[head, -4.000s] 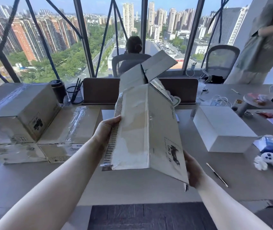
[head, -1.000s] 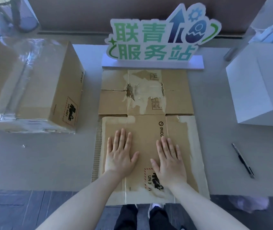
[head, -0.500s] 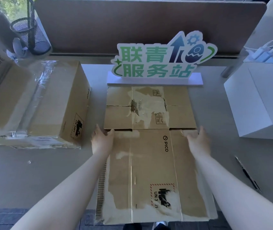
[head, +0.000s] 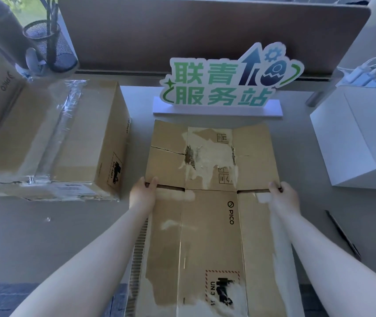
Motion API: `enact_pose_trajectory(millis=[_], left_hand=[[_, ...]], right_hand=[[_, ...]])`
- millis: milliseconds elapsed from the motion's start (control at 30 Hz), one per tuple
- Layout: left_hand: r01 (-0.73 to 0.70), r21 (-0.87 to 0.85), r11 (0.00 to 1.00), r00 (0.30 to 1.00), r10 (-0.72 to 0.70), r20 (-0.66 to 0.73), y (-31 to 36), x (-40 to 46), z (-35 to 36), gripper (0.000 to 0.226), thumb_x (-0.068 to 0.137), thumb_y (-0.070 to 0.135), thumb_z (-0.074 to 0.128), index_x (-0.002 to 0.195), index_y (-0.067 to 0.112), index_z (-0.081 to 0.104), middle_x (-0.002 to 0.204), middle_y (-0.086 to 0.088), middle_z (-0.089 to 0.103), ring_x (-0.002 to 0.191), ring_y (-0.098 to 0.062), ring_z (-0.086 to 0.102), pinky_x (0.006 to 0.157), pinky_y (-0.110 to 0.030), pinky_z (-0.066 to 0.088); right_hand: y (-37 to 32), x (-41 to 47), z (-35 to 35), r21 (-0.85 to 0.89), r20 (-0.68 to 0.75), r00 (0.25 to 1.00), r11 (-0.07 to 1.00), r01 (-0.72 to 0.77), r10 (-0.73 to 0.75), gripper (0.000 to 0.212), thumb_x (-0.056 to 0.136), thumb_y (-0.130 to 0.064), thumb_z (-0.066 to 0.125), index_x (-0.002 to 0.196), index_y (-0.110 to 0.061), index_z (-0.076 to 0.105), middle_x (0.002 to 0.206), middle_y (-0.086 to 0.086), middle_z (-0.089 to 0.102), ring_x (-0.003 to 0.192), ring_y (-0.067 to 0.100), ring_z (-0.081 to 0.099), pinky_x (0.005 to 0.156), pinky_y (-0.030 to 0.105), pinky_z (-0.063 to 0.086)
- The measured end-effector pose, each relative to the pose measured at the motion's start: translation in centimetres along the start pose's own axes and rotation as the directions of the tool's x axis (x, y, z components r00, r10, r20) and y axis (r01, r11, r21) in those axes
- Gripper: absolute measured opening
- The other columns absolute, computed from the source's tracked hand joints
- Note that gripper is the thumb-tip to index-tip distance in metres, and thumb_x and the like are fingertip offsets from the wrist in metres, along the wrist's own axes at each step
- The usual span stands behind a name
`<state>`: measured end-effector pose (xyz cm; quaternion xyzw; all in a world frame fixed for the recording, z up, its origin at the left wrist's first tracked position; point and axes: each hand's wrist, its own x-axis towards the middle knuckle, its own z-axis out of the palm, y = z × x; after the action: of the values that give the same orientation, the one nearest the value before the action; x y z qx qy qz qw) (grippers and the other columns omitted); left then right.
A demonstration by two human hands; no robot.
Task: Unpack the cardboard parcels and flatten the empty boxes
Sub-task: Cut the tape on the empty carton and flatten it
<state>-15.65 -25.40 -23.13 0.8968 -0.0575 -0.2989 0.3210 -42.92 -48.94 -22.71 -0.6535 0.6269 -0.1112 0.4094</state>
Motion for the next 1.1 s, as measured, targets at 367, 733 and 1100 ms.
enact_pose_trajectory(millis=[367,733,1100], left_hand=[[-0.328,-0.184,0.927,0.928,0.279,-0.247,1.9,-13.4,-2.5,0.031,0.101,0.038,0.048,0.082,0.014,0.051,0.068,-0.001,0.055,0.063,-0.015,0.05,0.059,-0.03,0.039],[-0.464,-0.378,0.801,0.7,0.07,-0.71,-7.1,-32.1,-12.6,0.015,0.1,0.03,0.053,0.098,0.021,0.065,0.088,-0.013,0.068,0.075,-0.023,0.062,0.071,-0.041,0.051],[-0.243,-0.528,0.814,0.331,-0.442,-0.834,-33.2,-44.6,-22.9,0.011,0.101,0.021,0.052,0.104,0.017,0.061,0.094,0.003,0.063,0.09,-0.016,0.057,0.069,-0.01,0.041]], right_hand=[[-1.5,-5.5,-8.6,0.213,-0.083,0.96,0.936,0.28,-0.268,0.036,0.101,-0.027,0.051,0.074,-0.003,0.048,0.072,0.013,0.05,0.069,0.026,0.043,0.059,0.034,0.029],[-12.7,-16.4,-9.0,0.503,0.125,0.718,0.667,0.549,-0.685,0.006,0.097,-0.018,0.061,0.101,-0.02,0.065,0.088,-0.005,0.068,0.07,-0.007,0.061,0.069,0.01,0.045],[-16.3,-42.7,13.9,0.591,0.547,0.277,0.599,0.54,-0.79,0.01,0.096,-0.019,0.063,0.104,-0.023,0.066,0.085,0.0,0.072,0.076,0.019,0.063,0.077,0.038,0.051]])
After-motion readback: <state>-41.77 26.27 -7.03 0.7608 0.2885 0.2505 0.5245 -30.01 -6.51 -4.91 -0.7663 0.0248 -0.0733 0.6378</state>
